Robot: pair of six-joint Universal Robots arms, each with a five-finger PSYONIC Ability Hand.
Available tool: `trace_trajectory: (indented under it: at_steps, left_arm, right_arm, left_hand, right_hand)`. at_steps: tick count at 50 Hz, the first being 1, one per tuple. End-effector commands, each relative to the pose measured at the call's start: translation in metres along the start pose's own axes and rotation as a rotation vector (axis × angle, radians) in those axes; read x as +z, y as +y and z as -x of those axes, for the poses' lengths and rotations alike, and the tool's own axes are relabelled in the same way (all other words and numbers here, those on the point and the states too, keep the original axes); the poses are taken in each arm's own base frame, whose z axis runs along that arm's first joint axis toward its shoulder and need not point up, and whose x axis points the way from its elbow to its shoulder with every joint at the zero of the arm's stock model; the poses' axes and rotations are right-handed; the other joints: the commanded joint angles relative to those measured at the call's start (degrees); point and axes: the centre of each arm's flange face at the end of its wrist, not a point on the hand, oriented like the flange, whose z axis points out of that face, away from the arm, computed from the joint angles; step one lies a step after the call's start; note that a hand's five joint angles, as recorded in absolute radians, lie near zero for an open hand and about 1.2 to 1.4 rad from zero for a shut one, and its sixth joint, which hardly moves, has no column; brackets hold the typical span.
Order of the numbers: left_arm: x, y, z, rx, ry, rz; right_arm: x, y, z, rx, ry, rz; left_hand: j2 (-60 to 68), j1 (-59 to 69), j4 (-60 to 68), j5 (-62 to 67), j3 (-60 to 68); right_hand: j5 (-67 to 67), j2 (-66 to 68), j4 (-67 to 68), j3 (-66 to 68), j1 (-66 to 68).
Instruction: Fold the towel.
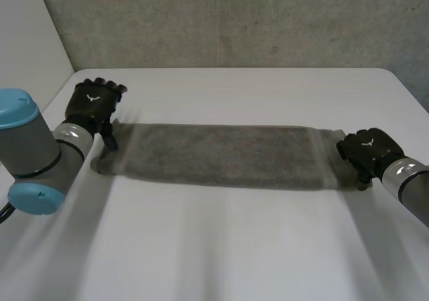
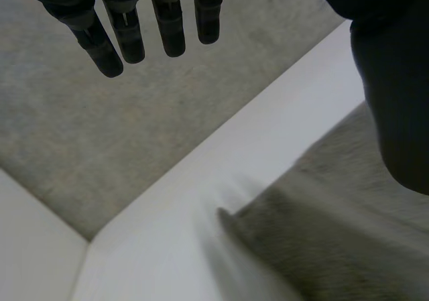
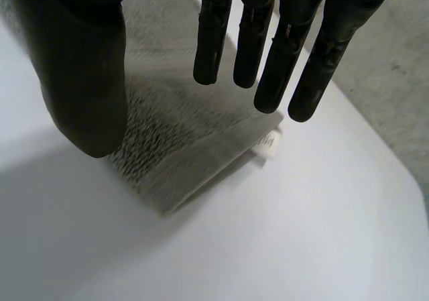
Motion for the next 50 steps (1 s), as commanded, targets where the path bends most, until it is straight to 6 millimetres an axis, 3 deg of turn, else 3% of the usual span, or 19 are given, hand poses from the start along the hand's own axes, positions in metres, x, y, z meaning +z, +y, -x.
trace_trajectory:
  at_steps: [1,6,8,14,24,31,32,33,35,38,40,41,43,44,46,47,48,49,50]
  left_arm:
    - [-0.012,-0.003,-0.012,-0.099,0.097,0.027]
    - [-0.013,-0.004,-0.014,-0.142,0.123,0.026]
    - [-0.013,-0.004,-0.014,-0.146,0.125,0.026]
    - [-0.013,-0.003,-0.014,-0.146,0.124,0.027]
    - [-0.015,-0.007,-0.008,-0.148,0.11,0.021]
    - [-0.024,-0.02,-0.003,-0.144,0.098,-0.005]
    - [-0.024,-0.02,-0.003,-0.144,0.098,-0.006]
    - [-0.024,-0.023,-0.002,-0.144,0.097,-0.013]
    - [-0.025,-0.025,-0.003,-0.144,0.099,-0.018]
    - [-0.025,-0.031,-0.004,-0.147,0.1,-0.033]
    - [-0.025,-0.033,-0.004,-0.145,0.098,-0.04]
    - [-0.025,-0.036,-0.005,-0.144,0.1,-0.047]
    - [-0.026,-0.04,-0.009,-0.142,0.11,-0.058]
    - [-0.027,-0.043,-0.013,-0.144,0.118,-0.066]
    - [-0.028,-0.045,-0.016,-0.146,0.127,-0.074]
    - [-0.028,-0.048,-0.018,-0.149,0.132,-0.08]
    - [-0.028,-0.048,-0.018,-0.149,0.132,-0.08]
    - [-0.028,-0.048,-0.02,-0.152,0.136,-0.082]
    - [-0.029,-0.049,-0.022,-0.153,0.14,-0.084]
  right_arm:
    - [0.015,0.015,0.006,0.007,-0.016,0.033]
    - [0.025,0.02,0.008,0.008,-0.014,0.034]
    - [0.027,0.019,0.003,0.004,0.003,0.024]
    - [0.029,0.02,-0.008,0.004,0.053,0.034]
    - [0.024,0.013,-0.095,-0.056,0.292,0.058]
    - [0.027,-0.006,-0.111,-0.181,0.325,0.07]
    - [0.027,-0.021,-0.104,-0.191,0.322,0.046]
    - [0.027,-0.021,-0.104,-0.191,0.322,0.046]
    - [0.027,-0.069,-0.068,-0.218,0.28,-0.08]
    - [0.025,-0.088,-0.051,-0.219,0.253,-0.137]
    - [0.017,-0.12,-0.013,-0.229,0.186,-0.238]
    - [0.017,-0.12,-0.012,-0.229,0.186,-0.239]
    - [0.003,-0.152,0.04,-0.265,0.097,-0.361]
    - [0.003,-0.153,0.04,-0.266,0.097,-0.361]
    - [-0.006,-0.171,0.093,-0.3,0.02,-0.478]
    - [-0.006,-0.171,0.093,-0.3,0.02,-0.478]
    - [-0.008,-0.174,0.117,-0.313,-0.011,-0.525]
    - [-0.008,-0.174,0.117,-0.314,-0.012,-0.525]
    - [-0.009,-0.175,0.137,-0.321,-0.039,-0.559]
  left_hand:
    - [-4.5,-5.1,-4.9,-10.6,-3.6]
    - [-4.5,-5.1,-4.9,-10.6,-3.6]
    - [-4.5,-5.1,-4.9,-10.6,-3.6]
    - [-4.5,-5.1,-4.9,-10.6,-3.6]
    - [-4.5,-5.1,-4.9,-10.6,-3.6]
    - [-4.5,-5.1,-4.9,-10.6,-3.6]
    - [-4.5,-5.1,-4.9,-10.6,-3.6]
    - [-4.5,-5.1,-4.9,-10.6,-3.6]
    - [-4.5,-5.1,-4.9,-10.6,-3.6]
    - [-4.7,-5.3,-5.0,-10.8,-3.7]
    - [-4.5,-5.1,-4.9,-10.6,-3.6]
    - [-4.5,-5.1,-4.9,-10.6,-3.6]
    - [-4.7,-5.3,-5.0,-10.8,-3.7]
    - [-4.5,-5.1,-4.9,-10.6,-3.6]
    - [-4.5,-5.1,-4.9,-10.6,-3.6]
    - [-4.7,-5.3,-5.0,-10.8,-3.7]
    - [-4.7,-5.3,-5.0,-10.8,-3.7]
    - [-4.7,-5.3,-5.0,-10.8,-3.7]
    - [-4.5,-5.1,-4.9,-10.6,-3.6]
  right_hand:
    - [4.7,5.3,4.8,4.9,4.7]
    - [20.3,21.0,20.5,20.6,20.4]
    - [45.9,46.5,46.0,46.1,45.9]
    - [46.0,46.6,46.1,46.2,46.0]
    - [46.0,46.6,46.1,46.2,46.0]
    - [46.0,46.6,46.1,46.2,46.0]
    - [46.0,46.6,46.1,46.2,46.0]
    - [46.0,46.6,46.1,46.2,46.0]
    - [46.0,46.6,46.1,46.2,46.0]
    - [46.0,46.6,46.1,46.2,46.0]
    - [46.0,46.6,46.1,46.2,46.0]
    - [46.0,46.6,46.1,46.2,46.0]
    - [46.0,46.6,46.1,46.2,46.0]
    - [46.0,46.6,46.1,46.2,46.0]
    - [46.0,46.6,46.1,46.2,46.0]
    - [46.0,46.6,46.1,46.2,46.0]
    - [46.0,46.6,46.1,46.2,46.0]
    - [46.0,46.6,46.1,46.2,46.0]
    - [46.0,46.6,46.1,46.2,46.0]
